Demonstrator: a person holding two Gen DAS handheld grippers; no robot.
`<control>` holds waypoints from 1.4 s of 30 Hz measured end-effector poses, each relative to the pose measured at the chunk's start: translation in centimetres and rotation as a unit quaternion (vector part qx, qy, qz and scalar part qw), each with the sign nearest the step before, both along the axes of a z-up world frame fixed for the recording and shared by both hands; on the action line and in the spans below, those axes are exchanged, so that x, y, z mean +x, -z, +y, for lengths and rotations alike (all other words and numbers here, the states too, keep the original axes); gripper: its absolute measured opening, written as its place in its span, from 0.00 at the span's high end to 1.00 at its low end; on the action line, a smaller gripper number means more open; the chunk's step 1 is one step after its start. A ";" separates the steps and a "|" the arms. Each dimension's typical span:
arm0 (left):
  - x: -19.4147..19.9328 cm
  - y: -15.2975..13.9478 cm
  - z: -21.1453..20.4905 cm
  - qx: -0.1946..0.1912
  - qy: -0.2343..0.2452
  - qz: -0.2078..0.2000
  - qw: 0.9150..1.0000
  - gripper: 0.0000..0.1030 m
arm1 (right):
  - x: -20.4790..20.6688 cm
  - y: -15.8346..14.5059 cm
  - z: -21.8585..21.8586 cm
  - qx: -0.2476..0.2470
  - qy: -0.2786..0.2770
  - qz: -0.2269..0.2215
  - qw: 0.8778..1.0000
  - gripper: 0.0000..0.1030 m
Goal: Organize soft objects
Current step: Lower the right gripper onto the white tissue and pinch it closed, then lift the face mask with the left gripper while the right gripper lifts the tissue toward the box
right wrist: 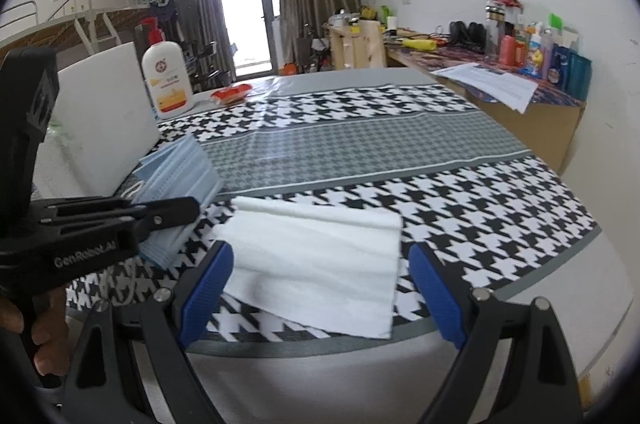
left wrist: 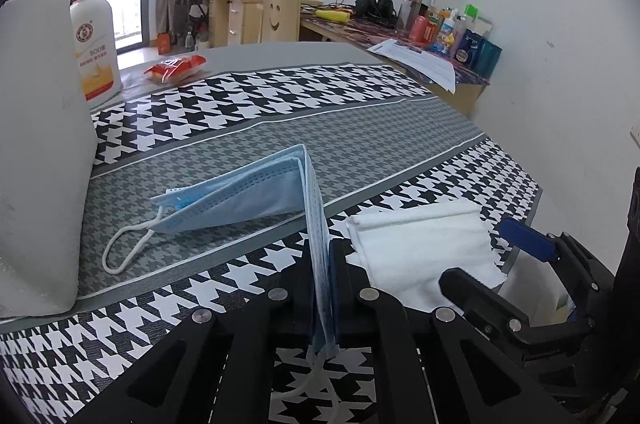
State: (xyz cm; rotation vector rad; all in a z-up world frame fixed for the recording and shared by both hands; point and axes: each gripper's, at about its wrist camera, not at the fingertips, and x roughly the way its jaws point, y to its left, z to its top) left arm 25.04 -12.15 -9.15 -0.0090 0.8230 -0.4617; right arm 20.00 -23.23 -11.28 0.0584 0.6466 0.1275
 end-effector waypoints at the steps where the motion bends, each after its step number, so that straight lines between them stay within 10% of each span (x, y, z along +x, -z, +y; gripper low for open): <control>1: 0.0 0.0 0.0 -0.001 -0.001 0.000 1.000 0.94 | 0.1 0.0 0.2 -0.002 -0.002 0.001 1.000 0.10; 20: -0.6 -0.4 0.4 0.003 -0.008 -0.019 1.000 0.94 | 1.2 1.1 1.9 -0.041 -0.004 0.054 0.998 0.24; 31: -1.6 -0.9 -0.3 0.009 -0.003 -0.047 0.999 0.94 | 1.0 0.9 0.9 -0.053 0.039 0.050 0.997 0.86; 42: -3.4 -2.8 0.8 0.008 -0.015 -0.081 0.997 0.94 | -0.7 -1.8 -0.2 -0.029 0.050 0.011 0.998 0.93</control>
